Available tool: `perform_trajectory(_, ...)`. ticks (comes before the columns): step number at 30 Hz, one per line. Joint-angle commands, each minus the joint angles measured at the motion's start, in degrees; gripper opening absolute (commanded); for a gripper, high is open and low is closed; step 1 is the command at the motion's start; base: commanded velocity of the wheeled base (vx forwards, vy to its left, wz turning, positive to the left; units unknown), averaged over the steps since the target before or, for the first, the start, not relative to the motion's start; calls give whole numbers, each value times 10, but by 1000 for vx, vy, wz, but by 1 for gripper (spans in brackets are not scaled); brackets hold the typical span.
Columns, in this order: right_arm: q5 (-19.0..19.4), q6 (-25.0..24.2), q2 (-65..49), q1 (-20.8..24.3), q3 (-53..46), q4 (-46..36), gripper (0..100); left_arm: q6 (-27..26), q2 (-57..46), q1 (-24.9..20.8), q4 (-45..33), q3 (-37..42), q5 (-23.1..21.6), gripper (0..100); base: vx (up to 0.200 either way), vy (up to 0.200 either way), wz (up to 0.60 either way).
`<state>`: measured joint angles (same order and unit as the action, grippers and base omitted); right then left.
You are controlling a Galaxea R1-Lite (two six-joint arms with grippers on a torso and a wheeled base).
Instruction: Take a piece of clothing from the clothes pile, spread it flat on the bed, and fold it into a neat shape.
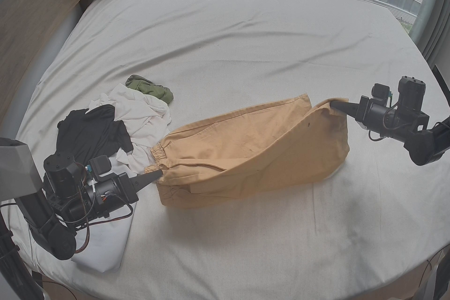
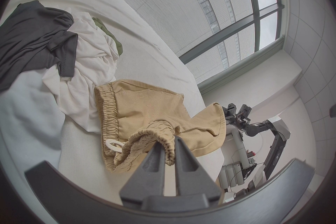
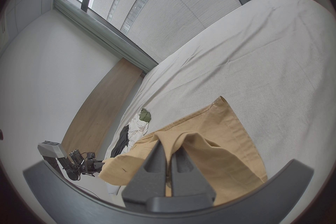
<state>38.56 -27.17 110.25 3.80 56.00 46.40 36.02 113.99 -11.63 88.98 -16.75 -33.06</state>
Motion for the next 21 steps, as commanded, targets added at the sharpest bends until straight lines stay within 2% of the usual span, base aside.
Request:
perform_trajectory(1, 0, 0, 15, 7, 20, -1, 0, 8, 0, 1, 1, -4, 0, 0, 0, 0, 0)
perform_trajectory(12, 0, -1, 42, 2, 53, -2, 0, 13, 5, 1, 0, -13, 1, 0, 0, 0, 0)
perform_trajectory(21, 0, 0, 62, 2, 66, -2, 0, 26, 11, 0, 0, -25, 21, 0, 0, 0, 0)
